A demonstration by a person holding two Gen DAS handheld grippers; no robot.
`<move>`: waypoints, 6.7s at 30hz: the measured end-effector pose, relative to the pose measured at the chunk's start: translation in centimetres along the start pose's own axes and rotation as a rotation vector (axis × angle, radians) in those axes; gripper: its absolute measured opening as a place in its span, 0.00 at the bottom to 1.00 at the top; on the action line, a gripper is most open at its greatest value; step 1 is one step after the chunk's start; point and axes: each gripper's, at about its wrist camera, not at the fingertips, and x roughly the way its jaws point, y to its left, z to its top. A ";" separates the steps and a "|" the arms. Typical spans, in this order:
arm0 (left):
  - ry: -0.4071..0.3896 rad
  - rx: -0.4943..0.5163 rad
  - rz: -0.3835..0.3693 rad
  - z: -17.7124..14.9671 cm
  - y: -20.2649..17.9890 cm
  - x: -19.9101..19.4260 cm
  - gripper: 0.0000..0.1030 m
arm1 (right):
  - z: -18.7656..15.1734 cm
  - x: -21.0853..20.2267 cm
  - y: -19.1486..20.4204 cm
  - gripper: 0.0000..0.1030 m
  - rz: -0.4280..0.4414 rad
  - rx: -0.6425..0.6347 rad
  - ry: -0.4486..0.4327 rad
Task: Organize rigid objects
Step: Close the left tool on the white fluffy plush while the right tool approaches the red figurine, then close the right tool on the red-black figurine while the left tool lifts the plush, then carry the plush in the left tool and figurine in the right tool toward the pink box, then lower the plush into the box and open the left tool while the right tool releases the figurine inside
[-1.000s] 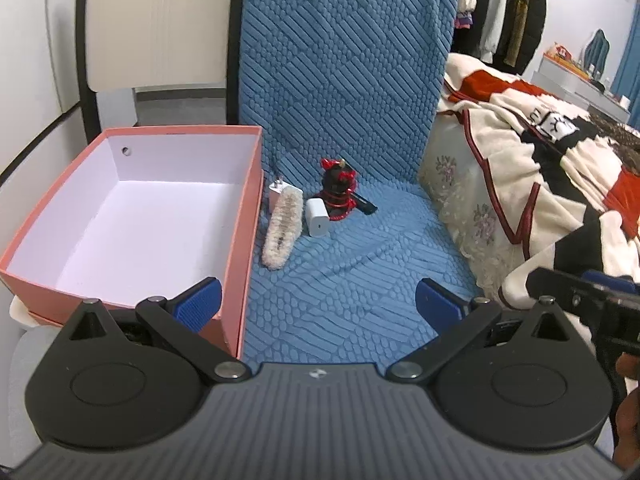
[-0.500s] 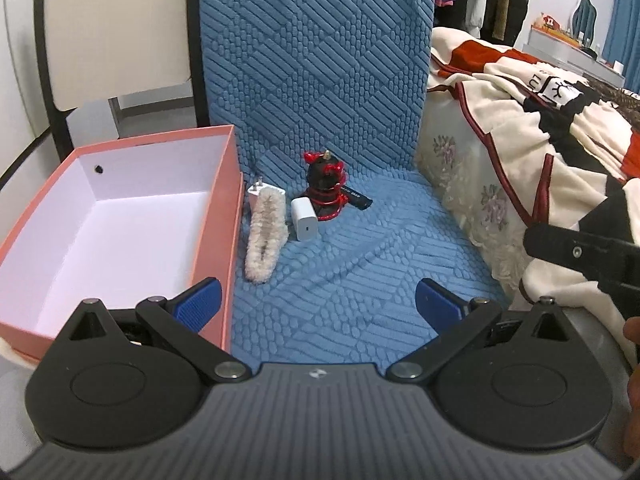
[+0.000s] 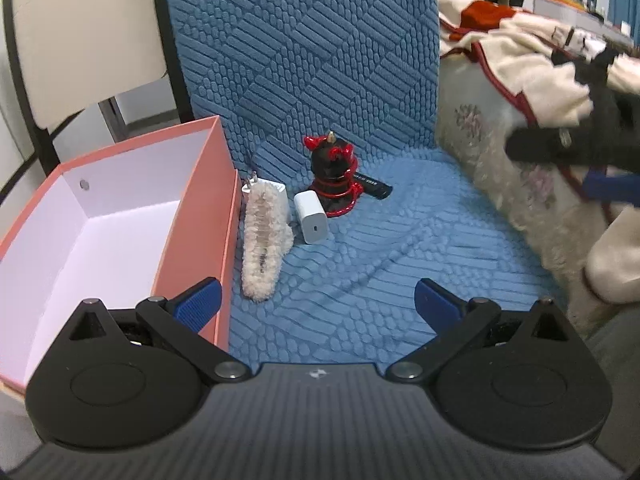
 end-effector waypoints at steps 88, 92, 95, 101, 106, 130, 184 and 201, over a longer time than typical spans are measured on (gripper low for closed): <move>0.176 -0.228 -0.156 -4.6 4.0 5.2 0.13 | -2.7 6.7 4.7 0.59 -0.183 -0.137 0.234; 0.191 -0.221 -0.162 -4.6 4.0 5.6 0.14 | -3.9 6.4 4.3 0.59 -0.210 -0.119 0.236; 0.193 -0.223 -0.172 -4.5 4.0 5.7 0.19 | -3.9 6.7 3.3 0.59 -0.215 -0.080 0.251; 0.169 -0.218 -0.194 -4.0 4.0 6.2 0.55 | -3.8 6.5 1.2 0.60 -0.177 0.048 0.252; 0.132 -0.178 -0.211 -3.6 3.2 7.0 0.66 | -3.3 6.3 0.6 0.67 -0.160 0.087 0.213; 0.094 -0.222 -0.282 -2.6 4.8 7.5 0.58 | -3.6 7.0 2.2 0.60 -0.206 -0.016 0.284; -0.069 -0.382 -0.073 7.8 33.1 -10.9 0.58 | 5.5 4.1 29.8 0.60 0.120 -0.276 0.240; 0.176 -0.415 -0.107 1.1 37.2 0.5 0.58 | -4.2 13.4 31.4 0.60 0.035 -0.320 0.501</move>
